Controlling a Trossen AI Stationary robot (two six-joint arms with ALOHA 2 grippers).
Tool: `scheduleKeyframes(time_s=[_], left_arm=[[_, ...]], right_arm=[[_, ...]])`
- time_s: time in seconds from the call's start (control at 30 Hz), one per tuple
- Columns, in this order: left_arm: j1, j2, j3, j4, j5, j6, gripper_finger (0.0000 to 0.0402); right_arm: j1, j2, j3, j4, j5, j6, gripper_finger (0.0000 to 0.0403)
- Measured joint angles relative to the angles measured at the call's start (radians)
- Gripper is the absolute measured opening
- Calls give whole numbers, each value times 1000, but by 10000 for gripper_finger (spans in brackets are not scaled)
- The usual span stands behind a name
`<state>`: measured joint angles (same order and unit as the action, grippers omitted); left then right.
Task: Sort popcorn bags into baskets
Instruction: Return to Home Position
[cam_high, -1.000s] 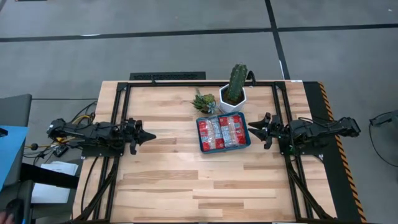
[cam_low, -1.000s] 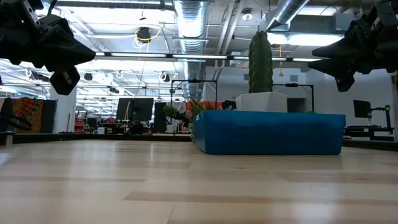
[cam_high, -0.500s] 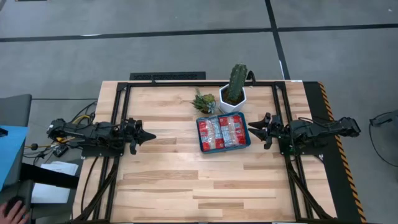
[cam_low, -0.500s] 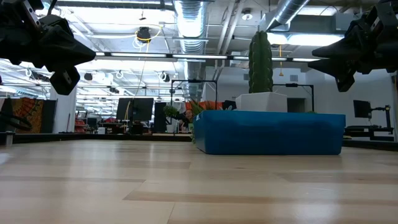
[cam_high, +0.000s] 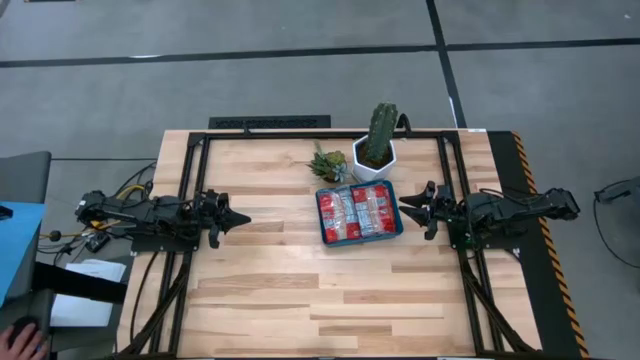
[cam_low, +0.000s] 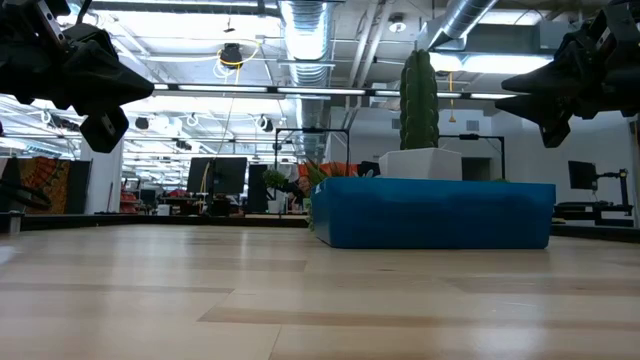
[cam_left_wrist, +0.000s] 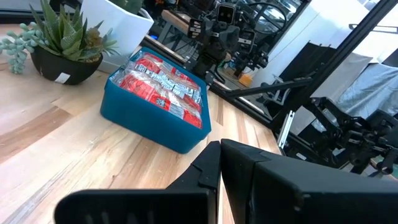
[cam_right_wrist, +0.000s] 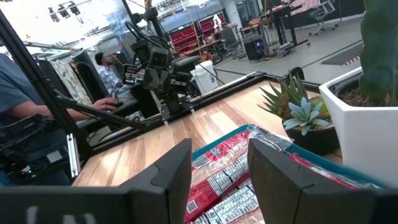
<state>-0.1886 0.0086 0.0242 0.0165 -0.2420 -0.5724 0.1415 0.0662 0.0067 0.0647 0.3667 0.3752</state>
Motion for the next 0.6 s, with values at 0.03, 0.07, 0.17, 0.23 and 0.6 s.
scheduleKeyframes(time_s=[0.03,0.07,0.17,0.23,0.6], left_arm=[[0,0,0,0,0,0,0],[0,0,0,0,0,0,0],[0,0,0,0,0,0,0],[0,0,0,0,0,0,0],[0,0,0,0,0,0,0]], right_arm=[[0,0,0,0,0,0,176],[0,0,0,0,0,0,175],[0,0,0,0,0,0,172],[0,0,0,0,0,0,171],[0,0,0,0,0,0,172]])
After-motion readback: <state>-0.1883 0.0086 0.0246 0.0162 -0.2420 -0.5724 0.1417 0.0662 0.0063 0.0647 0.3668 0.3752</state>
